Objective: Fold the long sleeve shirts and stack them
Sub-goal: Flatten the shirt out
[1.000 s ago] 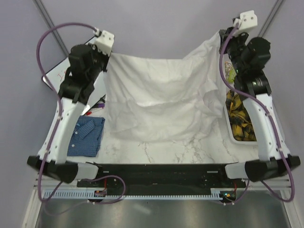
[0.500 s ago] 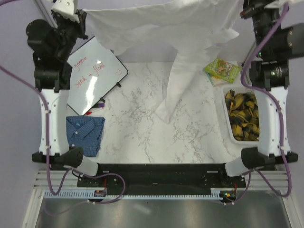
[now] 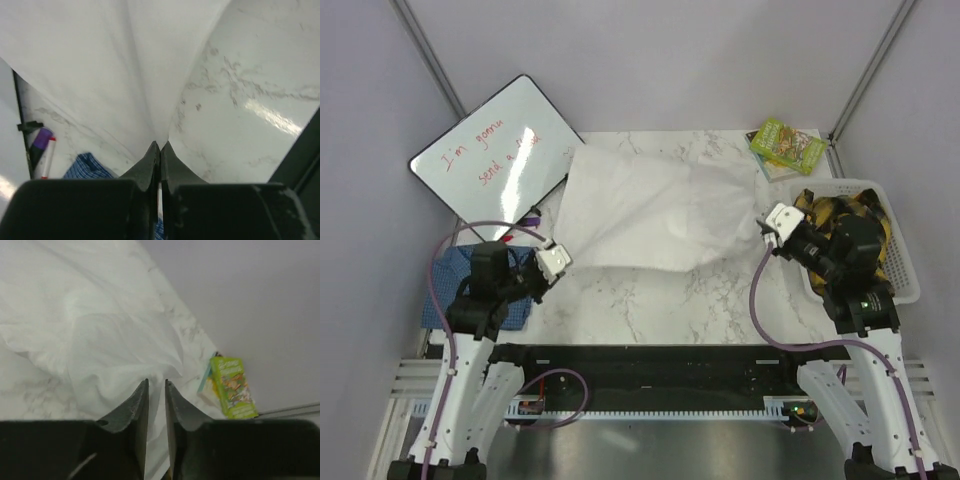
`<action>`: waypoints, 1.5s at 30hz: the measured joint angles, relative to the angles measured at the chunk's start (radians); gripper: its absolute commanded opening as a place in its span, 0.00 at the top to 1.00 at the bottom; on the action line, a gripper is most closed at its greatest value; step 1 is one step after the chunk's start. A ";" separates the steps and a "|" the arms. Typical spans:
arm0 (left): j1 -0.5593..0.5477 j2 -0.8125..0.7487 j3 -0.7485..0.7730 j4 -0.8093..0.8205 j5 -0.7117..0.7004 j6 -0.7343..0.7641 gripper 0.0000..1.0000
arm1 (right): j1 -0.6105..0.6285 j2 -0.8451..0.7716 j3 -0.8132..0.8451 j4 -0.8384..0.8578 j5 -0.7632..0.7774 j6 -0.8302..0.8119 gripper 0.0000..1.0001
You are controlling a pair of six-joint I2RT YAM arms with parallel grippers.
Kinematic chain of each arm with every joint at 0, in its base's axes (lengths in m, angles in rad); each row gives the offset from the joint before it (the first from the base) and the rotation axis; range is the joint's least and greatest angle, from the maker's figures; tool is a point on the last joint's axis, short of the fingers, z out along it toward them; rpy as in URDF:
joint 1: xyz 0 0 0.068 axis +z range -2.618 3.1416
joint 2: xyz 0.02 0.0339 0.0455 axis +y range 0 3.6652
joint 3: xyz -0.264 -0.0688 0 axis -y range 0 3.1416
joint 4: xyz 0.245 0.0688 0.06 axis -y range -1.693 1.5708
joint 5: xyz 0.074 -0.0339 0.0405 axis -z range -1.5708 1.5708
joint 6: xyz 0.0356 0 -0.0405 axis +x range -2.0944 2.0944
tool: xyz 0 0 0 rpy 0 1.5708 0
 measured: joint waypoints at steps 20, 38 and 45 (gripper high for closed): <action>-0.038 0.415 0.112 -0.206 -0.103 0.191 0.41 | 0.000 0.465 0.149 -0.626 -0.008 -0.195 0.20; -0.325 0.758 -0.010 0.115 -0.537 0.032 0.48 | -0.021 0.766 0.323 -0.626 0.136 0.113 0.33; -0.289 0.704 -0.045 0.101 -0.580 0.045 0.34 | -0.021 1.091 0.605 -0.422 0.114 0.328 0.41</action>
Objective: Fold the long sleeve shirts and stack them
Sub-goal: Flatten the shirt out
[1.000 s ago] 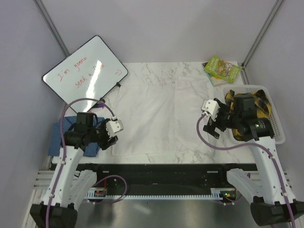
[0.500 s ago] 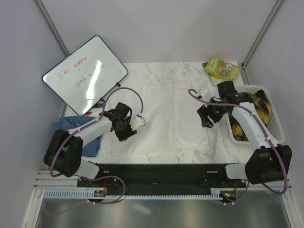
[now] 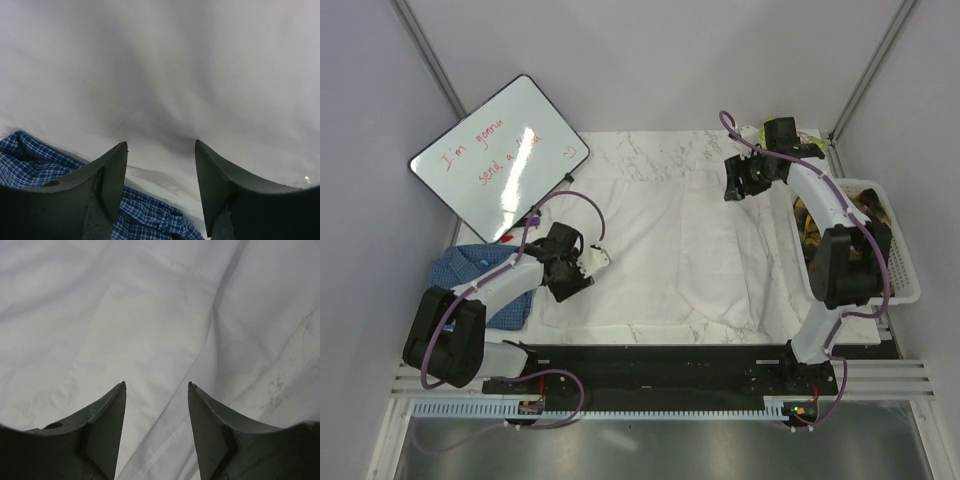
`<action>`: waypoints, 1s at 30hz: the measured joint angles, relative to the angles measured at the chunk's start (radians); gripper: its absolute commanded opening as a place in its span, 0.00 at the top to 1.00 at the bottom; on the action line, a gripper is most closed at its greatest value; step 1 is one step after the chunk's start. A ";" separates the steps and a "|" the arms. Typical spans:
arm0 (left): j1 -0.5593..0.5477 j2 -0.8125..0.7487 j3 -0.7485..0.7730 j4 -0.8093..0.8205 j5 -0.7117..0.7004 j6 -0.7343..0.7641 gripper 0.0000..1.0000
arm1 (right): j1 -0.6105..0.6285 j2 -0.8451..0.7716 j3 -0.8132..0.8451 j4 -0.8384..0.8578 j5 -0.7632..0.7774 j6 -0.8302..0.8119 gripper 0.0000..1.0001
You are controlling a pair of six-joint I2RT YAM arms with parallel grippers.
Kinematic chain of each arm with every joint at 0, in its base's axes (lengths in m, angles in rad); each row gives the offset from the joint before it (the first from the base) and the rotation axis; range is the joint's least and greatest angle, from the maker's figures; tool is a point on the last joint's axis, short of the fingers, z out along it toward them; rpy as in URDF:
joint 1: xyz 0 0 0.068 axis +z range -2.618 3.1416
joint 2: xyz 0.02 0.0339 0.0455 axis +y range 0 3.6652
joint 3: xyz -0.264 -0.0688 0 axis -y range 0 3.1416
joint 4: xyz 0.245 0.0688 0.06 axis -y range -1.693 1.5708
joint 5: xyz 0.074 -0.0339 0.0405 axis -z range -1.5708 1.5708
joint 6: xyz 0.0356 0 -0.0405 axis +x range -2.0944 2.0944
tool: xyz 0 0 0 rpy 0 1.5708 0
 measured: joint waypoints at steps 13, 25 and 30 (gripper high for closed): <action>0.004 -0.064 0.181 -0.159 0.102 -0.061 0.22 | 0.000 0.485 0.336 0.130 0.008 0.172 0.35; 0.004 -0.064 0.185 -0.193 0.109 -0.072 0.22 | -0.028 0.541 0.398 0.178 -0.071 0.304 0.32; 0.004 -0.064 0.196 -0.201 0.109 -0.073 0.22 | -0.063 0.576 0.398 0.198 -0.119 0.362 0.33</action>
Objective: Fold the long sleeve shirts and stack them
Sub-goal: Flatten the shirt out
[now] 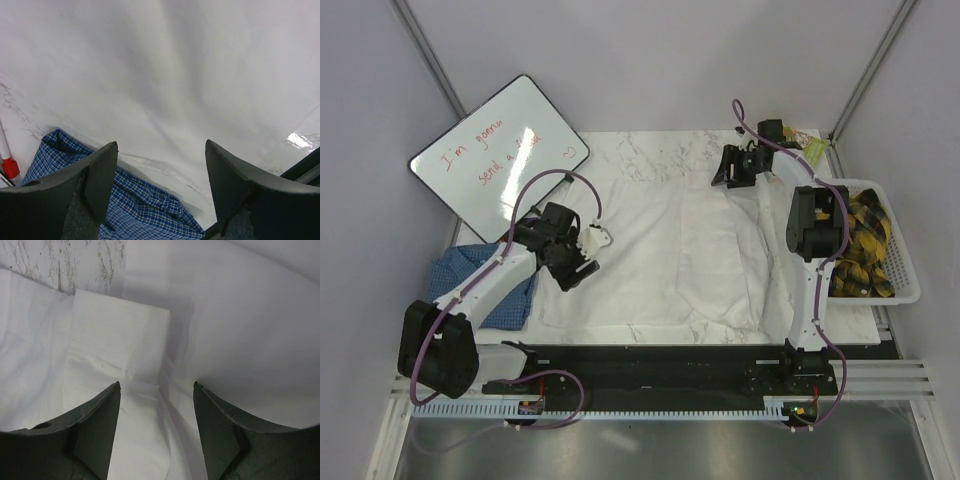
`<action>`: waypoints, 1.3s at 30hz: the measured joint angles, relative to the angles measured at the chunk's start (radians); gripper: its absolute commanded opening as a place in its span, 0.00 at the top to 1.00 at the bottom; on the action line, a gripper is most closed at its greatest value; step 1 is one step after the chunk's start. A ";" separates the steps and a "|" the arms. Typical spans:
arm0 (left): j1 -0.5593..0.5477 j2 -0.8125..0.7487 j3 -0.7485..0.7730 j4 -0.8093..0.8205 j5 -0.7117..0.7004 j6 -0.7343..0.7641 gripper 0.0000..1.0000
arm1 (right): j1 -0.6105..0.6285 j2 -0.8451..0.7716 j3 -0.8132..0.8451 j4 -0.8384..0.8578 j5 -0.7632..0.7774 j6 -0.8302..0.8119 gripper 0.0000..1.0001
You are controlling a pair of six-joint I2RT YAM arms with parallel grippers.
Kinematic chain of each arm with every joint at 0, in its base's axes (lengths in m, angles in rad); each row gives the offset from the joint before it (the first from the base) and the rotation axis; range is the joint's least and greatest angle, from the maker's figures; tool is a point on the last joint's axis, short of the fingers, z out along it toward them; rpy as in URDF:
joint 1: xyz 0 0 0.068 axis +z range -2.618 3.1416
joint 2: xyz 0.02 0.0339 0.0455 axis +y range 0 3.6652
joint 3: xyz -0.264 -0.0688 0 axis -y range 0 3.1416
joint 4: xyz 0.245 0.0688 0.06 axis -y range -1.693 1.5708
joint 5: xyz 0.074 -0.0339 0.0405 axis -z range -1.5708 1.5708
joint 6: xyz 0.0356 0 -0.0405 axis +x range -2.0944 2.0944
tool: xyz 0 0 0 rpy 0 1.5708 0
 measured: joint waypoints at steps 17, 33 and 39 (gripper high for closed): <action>0.000 0.041 0.021 -0.007 -0.005 -0.001 0.22 | -0.014 0.020 0.000 0.063 -0.172 0.122 0.95; 0.109 0.001 0.147 -0.029 0.100 -0.087 0.21 | 0.027 -0.327 -0.279 0.145 -0.405 0.193 1.00; 0.235 -0.016 0.323 -0.027 0.238 -0.200 0.21 | 0.299 -0.708 -0.554 0.278 -0.421 0.250 1.00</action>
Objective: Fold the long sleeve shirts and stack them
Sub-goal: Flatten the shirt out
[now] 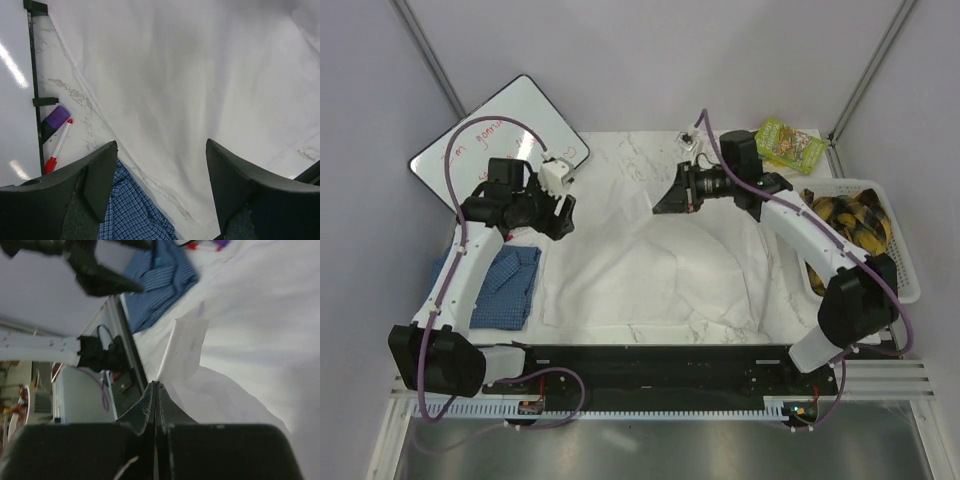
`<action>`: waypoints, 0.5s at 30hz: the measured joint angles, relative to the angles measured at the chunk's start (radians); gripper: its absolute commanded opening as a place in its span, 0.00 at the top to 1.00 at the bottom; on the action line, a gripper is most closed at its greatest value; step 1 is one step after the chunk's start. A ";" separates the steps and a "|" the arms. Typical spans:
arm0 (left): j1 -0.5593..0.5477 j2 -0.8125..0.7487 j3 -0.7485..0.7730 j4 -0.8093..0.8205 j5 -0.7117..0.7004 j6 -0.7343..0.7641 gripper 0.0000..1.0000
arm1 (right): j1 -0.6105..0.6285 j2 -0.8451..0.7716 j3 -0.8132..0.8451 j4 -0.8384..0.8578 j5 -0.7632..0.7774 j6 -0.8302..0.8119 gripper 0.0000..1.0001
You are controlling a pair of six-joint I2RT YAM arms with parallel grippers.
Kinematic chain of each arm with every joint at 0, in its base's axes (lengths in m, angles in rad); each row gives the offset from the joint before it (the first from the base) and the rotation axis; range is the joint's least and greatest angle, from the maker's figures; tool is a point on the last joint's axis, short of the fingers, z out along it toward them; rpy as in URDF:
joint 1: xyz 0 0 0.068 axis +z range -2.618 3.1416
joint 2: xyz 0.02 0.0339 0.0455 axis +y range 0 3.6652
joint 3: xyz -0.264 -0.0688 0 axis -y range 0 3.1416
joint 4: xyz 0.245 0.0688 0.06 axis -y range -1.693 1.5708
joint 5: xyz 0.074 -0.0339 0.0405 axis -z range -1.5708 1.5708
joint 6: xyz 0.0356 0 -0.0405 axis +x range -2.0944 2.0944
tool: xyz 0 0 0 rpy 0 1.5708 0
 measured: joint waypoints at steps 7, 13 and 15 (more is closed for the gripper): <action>0.126 0.011 0.077 0.000 0.191 -0.116 0.21 | 0.305 -0.111 -0.133 0.118 0.076 0.064 1.00; 0.136 0.015 0.075 -0.004 0.268 -0.144 0.21 | 0.451 -0.084 -0.168 0.113 0.125 0.028 0.27; 0.136 0.024 0.075 -0.013 0.282 -0.141 0.21 | 0.423 -0.061 -0.137 0.051 0.122 -0.012 0.19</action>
